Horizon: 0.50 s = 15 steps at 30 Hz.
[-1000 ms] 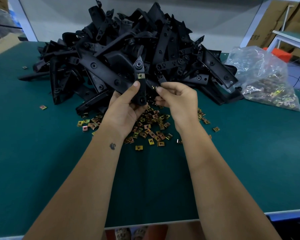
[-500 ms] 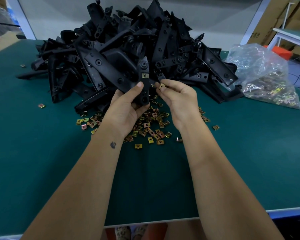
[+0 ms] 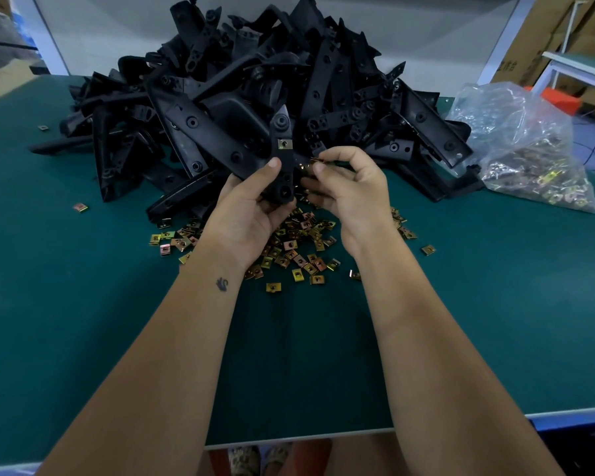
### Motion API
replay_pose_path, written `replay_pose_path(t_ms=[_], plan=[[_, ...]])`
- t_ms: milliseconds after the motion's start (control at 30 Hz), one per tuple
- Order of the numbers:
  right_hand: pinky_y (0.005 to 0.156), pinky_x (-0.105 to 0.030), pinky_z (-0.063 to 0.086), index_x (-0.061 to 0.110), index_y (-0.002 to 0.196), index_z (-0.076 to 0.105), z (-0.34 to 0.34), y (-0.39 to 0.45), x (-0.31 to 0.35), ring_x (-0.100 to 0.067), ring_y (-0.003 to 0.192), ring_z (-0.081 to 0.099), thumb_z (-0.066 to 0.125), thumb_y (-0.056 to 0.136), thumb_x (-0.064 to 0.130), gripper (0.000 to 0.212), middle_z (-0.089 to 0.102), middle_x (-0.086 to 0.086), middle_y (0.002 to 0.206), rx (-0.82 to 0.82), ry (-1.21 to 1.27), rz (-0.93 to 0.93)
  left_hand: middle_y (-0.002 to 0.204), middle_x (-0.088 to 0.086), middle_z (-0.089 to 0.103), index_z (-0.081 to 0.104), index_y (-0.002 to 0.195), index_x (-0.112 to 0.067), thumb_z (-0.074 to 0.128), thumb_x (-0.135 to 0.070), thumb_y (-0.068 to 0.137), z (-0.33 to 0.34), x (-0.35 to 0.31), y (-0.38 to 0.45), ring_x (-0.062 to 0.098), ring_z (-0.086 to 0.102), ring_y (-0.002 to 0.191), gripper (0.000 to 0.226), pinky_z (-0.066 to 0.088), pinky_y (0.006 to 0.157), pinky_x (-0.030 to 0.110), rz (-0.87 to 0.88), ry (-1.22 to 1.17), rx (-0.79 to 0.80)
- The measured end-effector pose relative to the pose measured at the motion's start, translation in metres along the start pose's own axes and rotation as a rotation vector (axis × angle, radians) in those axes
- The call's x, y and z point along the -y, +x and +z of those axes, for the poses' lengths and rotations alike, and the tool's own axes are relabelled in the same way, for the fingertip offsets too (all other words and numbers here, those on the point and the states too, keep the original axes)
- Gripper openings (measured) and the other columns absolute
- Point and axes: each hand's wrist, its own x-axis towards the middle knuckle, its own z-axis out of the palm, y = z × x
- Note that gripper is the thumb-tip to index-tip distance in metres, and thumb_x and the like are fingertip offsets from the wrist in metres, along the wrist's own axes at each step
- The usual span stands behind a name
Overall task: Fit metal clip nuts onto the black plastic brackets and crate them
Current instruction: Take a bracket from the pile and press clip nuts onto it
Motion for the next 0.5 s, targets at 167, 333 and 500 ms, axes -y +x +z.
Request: replay_pose_path(t_ms=[167, 333, 500], plan=[[0.077, -0.031, 0.059, 0.008, 0.091, 0.066, 0.0019, 0.0016, 0.0003, -0.02, 0.081, 0.072, 0.058, 0.094, 0.0, 0.012, 0.071, -0.008, 0.088, 0.031, 0.032, 0.042, 0.108, 0.007, 0.069, 0.055, 0.12, -0.01, 0.068, -0.015, 0.091, -0.0016, 0.0005, 0.0011, 0.015, 0.07, 0.083, 0.033, 0.056, 0.066, 0.027, -0.011, -0.022, 0.006], [0.077, -0.031, 0.058, 0.01, 0.092, 0.065, 0.0013, 0.0014, 0.0002, -0.016, 0.077, 0.069, 0.064, 0.089, -0.005, 0.015, 0.072, -0.004, 0.083, 0.047, 0.002, 0.016, 0.101, 0.006, 0.071, 0.063, 0.112, -0.01, 0.068, -0.016, 0.091, -0.0042, -0.0015, 0.0018, 0.014, 0.072, 0.078, 0.022, 0.056, 0.068, 0.026, -0.035, -0.074, 0.041], [0.073, -0.026, 0.056, 0.012, 0.086, 0.071, 0.0025, 0.0, 0.0011, -0.013, 0.073, 0.067, 0.065, 0.088, -0.004, 0.016, 0.071, -0.003, 0.08, 0.124, -0.005, 0.031, 0.095, 0.005, 0.071, 0.065, 0.103, -0.011, 0.063, -0.011, 0.092, -0.0083, -0.0035, 0.0014, 0.014, 0.07, 0.079, 0.012, 0.057, 0.071, 0.027, -0.033, -0.109, 0.097]])
